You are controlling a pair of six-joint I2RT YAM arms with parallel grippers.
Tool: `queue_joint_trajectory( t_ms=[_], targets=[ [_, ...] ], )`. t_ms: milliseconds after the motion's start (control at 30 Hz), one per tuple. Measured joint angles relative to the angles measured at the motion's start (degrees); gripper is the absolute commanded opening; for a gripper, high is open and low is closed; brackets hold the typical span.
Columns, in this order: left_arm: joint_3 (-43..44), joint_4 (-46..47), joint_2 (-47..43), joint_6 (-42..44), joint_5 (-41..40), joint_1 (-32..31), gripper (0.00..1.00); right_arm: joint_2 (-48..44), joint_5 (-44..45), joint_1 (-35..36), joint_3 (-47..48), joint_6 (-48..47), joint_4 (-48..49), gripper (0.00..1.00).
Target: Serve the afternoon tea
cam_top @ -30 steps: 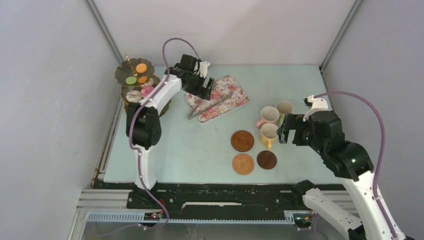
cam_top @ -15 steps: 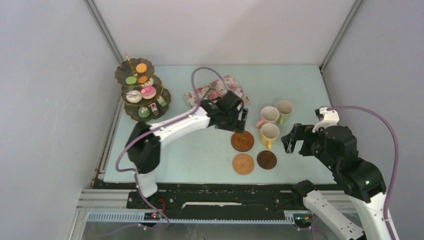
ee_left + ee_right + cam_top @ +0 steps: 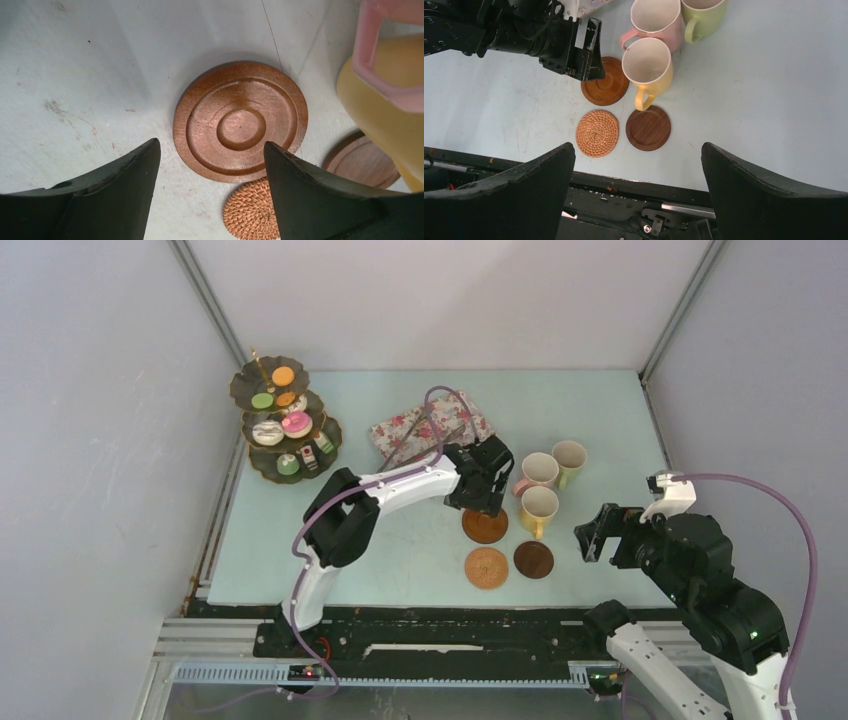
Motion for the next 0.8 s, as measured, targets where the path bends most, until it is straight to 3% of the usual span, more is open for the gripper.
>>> queue_joint_trajectory(
  t_ms=[200,600,800],
  targets=[
    [1.9,-1.9,2.0,-0.1,-3.5,-0.2,0.71,-0.1,0.4,0.0,0.0,0.0,0.0,1.0],
    [-2.2,-0.7,2.2,-0.7,-4.5,-0.5,0.57,0.1,-0.1,0.0,0.0,0.0,0.1,1.0],
    [-12.7,4.3,-4.0,-4.2,-5.5,0.4,0.5,0.4,-1.2,0.0,-0.4,-0.1,0.2,1.0]
  ],
)
